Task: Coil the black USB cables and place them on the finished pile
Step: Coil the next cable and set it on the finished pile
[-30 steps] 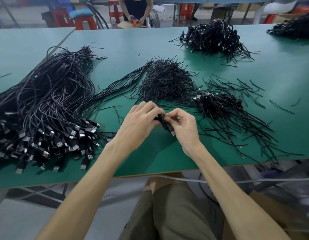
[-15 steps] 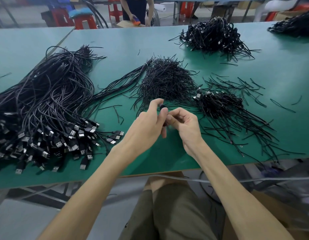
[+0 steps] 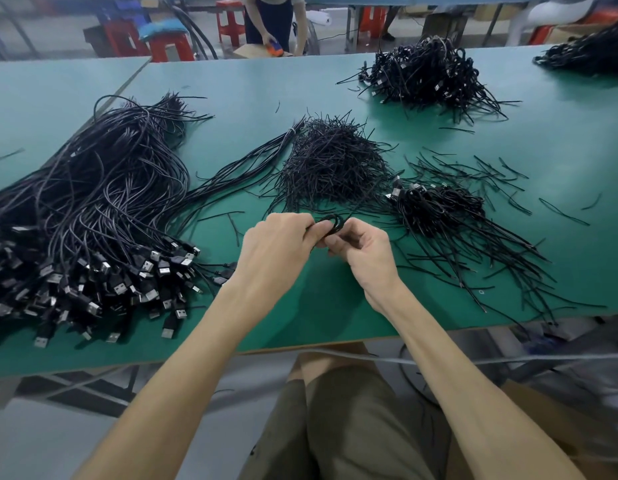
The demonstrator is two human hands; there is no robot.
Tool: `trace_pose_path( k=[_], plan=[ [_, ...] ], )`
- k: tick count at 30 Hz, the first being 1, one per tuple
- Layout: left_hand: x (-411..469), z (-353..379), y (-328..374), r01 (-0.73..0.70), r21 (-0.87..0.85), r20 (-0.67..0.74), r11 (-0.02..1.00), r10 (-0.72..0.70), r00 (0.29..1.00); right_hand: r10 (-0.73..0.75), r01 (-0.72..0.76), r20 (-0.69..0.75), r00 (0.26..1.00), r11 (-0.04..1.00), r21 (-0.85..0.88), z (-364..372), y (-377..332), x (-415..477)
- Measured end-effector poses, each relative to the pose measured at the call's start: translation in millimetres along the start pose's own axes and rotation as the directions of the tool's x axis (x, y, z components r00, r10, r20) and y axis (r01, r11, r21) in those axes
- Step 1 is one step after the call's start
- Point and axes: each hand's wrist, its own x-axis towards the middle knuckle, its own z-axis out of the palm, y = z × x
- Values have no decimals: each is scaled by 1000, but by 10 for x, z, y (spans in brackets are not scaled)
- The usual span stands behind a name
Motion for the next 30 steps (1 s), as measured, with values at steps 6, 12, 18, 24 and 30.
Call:
trace_pose_path(
  k=[6, 12, 18, 24, 30],
  plan=[
    [62, 42, -20, 191, -260, 104, 946, -169, 980, -13, 13, -13, 1000, 1000, -6, 14, -17, 1],
    [45, 15, -6, 265, -687, 240, 677, -133, 962, -30, 29, -28, 999, 999, -26, 9, -49, -3],
    [-4, 36, -2, 206, -762, 252, 614, -12, 968, -19, 18, -53, 998, 1000, -12, 11, -39, -8],
    [-52, 58, -32, 446, -888, 443, 113, -45, 895, -4, 4, -13, 1000, 999, 50, -24, -67, -11],
    [-70, 17, 28, 255, -795, 303, 550, -4, 953, 5, 1, -52, 999, 993, 117, -47, -40, -2]
  ],
)
